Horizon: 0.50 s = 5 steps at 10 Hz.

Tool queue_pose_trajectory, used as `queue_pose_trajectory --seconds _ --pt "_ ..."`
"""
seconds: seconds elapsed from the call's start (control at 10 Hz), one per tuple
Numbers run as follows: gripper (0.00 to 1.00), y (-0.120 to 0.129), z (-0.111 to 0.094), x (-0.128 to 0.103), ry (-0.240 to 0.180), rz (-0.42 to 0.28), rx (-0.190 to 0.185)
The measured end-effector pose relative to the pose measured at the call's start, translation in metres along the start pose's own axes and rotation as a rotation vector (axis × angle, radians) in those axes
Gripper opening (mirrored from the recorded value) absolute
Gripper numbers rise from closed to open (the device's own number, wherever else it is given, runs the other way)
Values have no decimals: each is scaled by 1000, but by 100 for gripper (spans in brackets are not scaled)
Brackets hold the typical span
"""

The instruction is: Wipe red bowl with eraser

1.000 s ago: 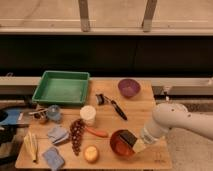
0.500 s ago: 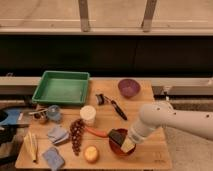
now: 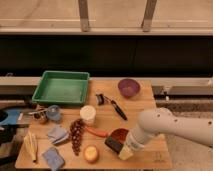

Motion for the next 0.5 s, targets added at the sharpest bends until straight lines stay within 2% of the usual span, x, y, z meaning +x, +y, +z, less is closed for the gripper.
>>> queue_pose_trajectory --seconds 0.3,0.5 --pt "0 -5 0 12 4 40 0" --pt "0 -16 -7 18 5 72 20"
